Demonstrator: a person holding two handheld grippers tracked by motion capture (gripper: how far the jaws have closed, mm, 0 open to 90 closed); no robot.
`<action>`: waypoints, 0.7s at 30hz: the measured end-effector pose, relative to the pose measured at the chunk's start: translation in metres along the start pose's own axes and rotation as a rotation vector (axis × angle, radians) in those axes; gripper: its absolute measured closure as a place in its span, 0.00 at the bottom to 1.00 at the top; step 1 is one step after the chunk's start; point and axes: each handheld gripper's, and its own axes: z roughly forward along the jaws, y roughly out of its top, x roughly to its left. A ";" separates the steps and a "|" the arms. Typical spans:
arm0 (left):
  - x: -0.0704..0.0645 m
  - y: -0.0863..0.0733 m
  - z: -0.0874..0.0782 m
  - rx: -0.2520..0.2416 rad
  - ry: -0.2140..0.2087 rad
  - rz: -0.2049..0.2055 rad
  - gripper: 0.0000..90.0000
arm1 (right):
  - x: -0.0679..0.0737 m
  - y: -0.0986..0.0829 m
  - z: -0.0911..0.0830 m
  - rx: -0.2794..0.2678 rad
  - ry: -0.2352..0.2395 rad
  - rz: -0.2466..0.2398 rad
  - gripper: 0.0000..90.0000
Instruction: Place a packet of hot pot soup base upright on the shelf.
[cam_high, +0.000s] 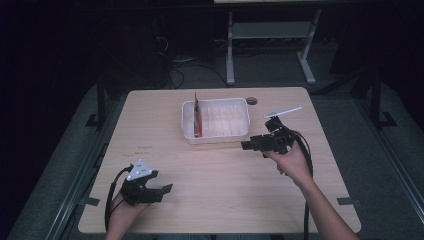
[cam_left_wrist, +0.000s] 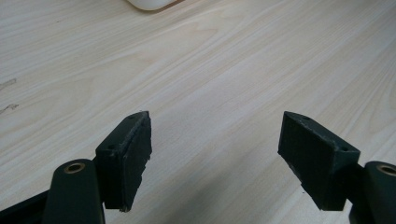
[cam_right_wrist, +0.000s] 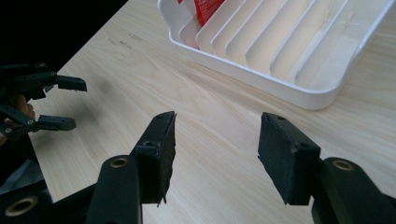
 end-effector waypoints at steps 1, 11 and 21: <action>0.000 0.000 0.000 0.000 0.000 0.001 0.28 | 0.000 0.000 0.000 0.000 0.000 0.000 0.50; -0.002 0.000 0.001 0.004 -0.003 0.005 0.28 | -0.009 -0.024 -0.008 0.008 -0.003 0.012 0.50; -0.004 0.000 0.002 0.003 -0.005 0.008 0.28 | -0.014 -0.046 -0.016 0.009 -0.011 0.016 0.49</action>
